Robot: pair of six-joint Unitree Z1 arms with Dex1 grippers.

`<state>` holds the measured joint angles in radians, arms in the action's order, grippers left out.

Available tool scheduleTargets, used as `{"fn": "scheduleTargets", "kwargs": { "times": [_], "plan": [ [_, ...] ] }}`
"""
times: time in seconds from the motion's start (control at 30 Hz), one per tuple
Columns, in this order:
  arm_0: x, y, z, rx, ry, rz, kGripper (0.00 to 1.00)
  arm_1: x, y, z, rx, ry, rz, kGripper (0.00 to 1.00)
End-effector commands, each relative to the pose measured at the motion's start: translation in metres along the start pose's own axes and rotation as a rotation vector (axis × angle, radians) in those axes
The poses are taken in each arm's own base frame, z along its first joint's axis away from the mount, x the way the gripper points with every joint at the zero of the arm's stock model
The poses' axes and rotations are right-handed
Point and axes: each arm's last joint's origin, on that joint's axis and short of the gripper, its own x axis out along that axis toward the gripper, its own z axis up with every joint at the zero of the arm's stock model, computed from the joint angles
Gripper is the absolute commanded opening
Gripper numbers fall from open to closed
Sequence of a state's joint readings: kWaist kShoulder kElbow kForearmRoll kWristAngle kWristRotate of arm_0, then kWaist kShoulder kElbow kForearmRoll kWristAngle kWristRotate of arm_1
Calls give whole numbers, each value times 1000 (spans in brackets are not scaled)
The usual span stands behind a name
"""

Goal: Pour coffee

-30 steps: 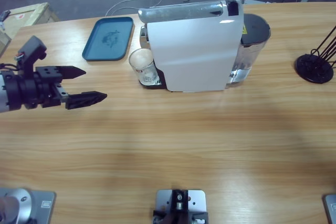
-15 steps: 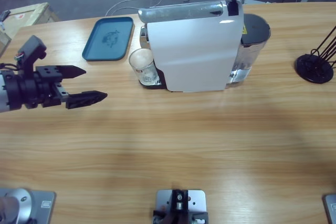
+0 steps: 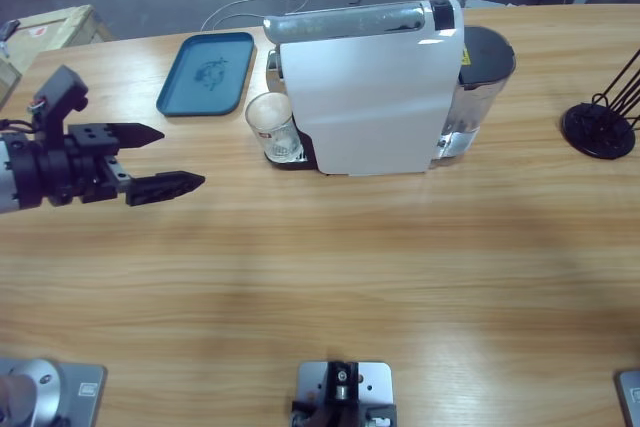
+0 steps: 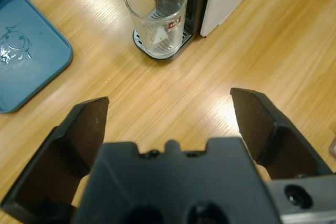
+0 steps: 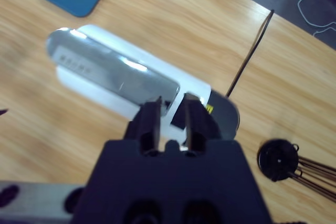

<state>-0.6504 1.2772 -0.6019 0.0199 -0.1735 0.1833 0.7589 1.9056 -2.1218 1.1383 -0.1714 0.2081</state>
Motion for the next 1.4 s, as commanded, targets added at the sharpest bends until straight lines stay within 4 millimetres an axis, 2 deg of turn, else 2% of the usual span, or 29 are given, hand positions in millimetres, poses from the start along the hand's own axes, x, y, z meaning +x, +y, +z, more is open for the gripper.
{"fn": "scheduleTargets", "kwargs": {
  "times": [0.03, 0.43, 0.7, 0.93, 1.07, 1.3, 1.4],
  "plan": [
    [3, -4, -9, -13, 20, -29, 987, 7, 7, -25, 39, 122, 2, 1000],
    [2, -4, -8, -26, 18, -29, 987, 17, 4, -41, 32, 190, -32, 1000],
    [4, -2, -2, -24, 10, -15, 987, 13, -5, -48, 41, 209, -64, 1000],
    [5, -3, -6, -36, 23, -31, 987, 9, -9, -49, 41, 206, -79, 1000],
    [-2, -4, -7, -27, -1, -26, 987, -1, -11, -49, 57, 182, -83, 1000],
    [-2, -5, -7, -26, -1, -32, 987, -17, -15, -50, 93, 143, -87, 1000],
    [-5, -5, -8, -23, -10, -35, 987, -34, -19, -51, 112, 95, -95, 1000]
  ]
}}
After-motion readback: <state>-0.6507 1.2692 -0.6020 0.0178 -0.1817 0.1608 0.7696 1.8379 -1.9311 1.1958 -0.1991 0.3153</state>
